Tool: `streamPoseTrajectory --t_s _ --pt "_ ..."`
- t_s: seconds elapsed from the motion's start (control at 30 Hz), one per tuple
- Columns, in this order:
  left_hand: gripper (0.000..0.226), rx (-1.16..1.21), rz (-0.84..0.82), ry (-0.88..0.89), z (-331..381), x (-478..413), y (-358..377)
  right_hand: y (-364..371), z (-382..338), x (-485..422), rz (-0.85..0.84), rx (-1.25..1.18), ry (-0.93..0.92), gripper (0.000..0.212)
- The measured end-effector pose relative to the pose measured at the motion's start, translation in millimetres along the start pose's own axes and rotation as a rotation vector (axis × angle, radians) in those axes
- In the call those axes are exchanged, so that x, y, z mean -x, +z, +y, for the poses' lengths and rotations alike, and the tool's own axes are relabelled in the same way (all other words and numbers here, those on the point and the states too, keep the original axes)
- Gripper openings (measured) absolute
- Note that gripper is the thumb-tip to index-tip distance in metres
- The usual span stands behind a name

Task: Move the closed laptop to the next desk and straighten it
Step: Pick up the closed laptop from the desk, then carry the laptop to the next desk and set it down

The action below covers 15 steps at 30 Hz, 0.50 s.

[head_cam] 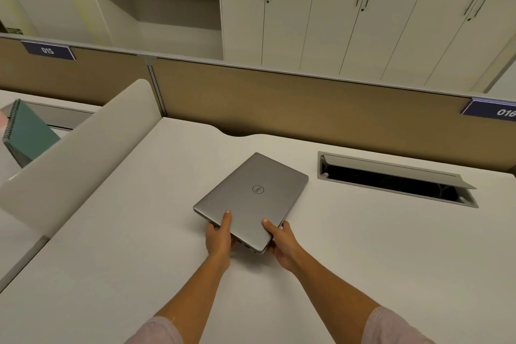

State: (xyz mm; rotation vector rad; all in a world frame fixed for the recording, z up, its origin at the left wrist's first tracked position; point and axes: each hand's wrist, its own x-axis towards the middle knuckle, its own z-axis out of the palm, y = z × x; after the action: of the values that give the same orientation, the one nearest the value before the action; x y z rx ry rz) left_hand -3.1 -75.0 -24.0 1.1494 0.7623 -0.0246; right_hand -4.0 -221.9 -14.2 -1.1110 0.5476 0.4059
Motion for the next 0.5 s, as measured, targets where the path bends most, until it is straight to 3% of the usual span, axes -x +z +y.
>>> streamPoseTrajectory --t_s 0.17,0.5 --pt "0.034 0.134 -0.119 0.012 -1 8 2 -6 0 8 -0.020 -0.040 -0.006 0.045" --pt "0.043 0.139 -0.245 0.012 -9 39 20 -54 0 33 -0.039 -0.069 -0.038 0.049"
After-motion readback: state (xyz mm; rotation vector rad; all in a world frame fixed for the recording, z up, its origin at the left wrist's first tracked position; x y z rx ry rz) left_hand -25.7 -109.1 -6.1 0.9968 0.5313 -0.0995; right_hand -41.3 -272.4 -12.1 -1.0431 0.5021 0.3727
